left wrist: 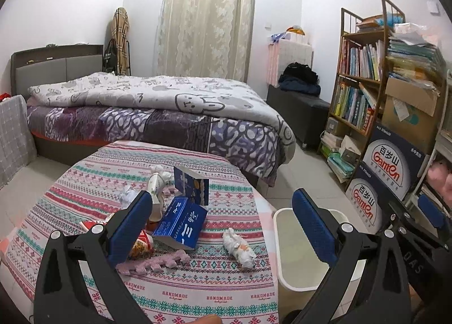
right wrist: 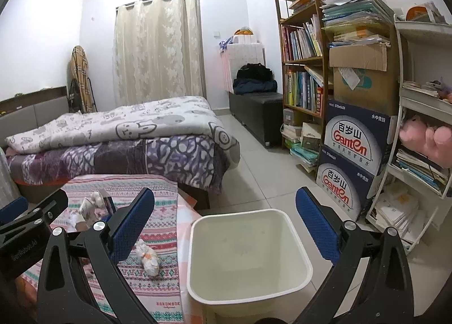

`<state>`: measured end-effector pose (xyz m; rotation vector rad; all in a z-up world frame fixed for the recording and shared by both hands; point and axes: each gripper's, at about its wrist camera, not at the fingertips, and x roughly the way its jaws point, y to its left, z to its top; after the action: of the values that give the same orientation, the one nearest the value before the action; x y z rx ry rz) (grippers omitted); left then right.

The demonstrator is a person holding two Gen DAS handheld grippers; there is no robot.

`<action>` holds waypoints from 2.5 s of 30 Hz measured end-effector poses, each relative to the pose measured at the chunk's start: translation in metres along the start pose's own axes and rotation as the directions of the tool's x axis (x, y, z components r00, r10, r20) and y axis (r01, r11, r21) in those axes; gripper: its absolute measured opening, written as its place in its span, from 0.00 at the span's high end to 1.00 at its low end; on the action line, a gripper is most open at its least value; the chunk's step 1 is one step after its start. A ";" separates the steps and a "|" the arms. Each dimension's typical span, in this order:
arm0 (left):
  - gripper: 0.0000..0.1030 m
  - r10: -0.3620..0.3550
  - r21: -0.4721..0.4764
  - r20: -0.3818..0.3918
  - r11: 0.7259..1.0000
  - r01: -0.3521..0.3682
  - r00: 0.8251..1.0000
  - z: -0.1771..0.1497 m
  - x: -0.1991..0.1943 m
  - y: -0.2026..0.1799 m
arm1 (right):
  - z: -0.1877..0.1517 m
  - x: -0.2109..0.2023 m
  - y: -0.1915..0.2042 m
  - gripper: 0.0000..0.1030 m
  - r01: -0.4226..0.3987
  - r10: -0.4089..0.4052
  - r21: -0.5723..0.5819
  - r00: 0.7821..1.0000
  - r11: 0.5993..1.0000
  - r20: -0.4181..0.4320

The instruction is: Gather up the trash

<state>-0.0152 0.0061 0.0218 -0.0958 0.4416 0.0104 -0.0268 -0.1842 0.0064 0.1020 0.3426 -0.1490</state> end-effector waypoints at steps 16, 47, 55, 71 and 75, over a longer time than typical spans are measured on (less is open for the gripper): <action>0.06 -0.001 -0.007 0.026 1.000 0.001 1.000 0.004 -0.008 0.004 | 0.003 -0.007 0.003 0.07 -0.011 0.011 0.001 0.999 1.000 0.041; 0.06 -0.001 0.001 0.020 1.000 0.001 1.000 0.002 -0.008 0.005 | 0.005 -0.008 0.000 0.07 -0.015 0.014 0.017 0.999 1.000 0.037; 0.06 0.000 0.002 0.019 1.000 0.000 1.000 0.001 -0.008 0.005 | 0.004 -0.009 0.002 0.07 -0.015 0.015 0.022 0.999 1.000 0.034; 0.06 0.006 -0.003 0.005 1.000 -0.006 1.000 -0.005 -0.005 0.009 | 0.007 -0.007 -0.002 0.07 -0.018 0.017 0.029 0.999 0.999 0.030; 0.06 0.019 -0.016 -0.020 1.000 -0.019 1.000 -0.002 0.000 0.015 | 0.008 -0.006 0.007 0.07 -0.032 0.032 0.030 0.999 0.999 -0.003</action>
<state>-0.0167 0.0207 0.0188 -0.1079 0.4620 0.0317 -0.0286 -0.1780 0.0166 0.1373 0.3418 -0.1223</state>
